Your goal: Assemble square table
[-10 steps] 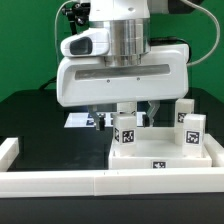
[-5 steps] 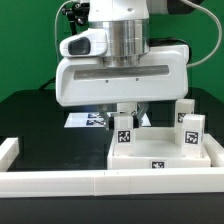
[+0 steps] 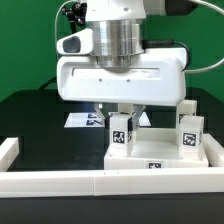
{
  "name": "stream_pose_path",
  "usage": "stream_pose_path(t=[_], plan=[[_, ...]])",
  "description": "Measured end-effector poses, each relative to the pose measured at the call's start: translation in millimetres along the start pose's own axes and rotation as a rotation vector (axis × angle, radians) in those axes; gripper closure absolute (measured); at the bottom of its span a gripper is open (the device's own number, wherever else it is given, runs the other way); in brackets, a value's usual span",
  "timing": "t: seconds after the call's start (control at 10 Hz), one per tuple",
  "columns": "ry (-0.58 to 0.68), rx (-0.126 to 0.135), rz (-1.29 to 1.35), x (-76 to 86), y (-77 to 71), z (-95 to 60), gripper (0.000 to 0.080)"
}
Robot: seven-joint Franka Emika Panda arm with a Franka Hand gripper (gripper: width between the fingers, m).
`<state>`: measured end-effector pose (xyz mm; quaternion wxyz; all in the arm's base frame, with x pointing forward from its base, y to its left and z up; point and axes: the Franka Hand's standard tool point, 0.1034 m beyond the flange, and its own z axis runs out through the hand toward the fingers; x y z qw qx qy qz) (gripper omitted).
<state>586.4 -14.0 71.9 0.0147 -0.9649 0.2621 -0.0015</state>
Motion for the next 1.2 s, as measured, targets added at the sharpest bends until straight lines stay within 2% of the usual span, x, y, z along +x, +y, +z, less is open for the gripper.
stream_pose_path(t=[0.4,0.7,0.9,1.0,1.1,1.2], plan=[[0.004,-0.018,0.288,5.0,11.2,-1.5,0.0486],[0.003,-0.024,0.370,6.5,16.2,-1.7,0.0479],[0.003,-0.024,0.371,6.5,16.2,-1.7,0.0222],[0.003,-0.024,0.371,6.5,16.2,-1.7,0.0222],[0.003,-0.024,0.371,6.5,16.2,-1.7,0.0162],[0.003,-0.024,0.371,6.5,16.2,-1.7,0.0153]])
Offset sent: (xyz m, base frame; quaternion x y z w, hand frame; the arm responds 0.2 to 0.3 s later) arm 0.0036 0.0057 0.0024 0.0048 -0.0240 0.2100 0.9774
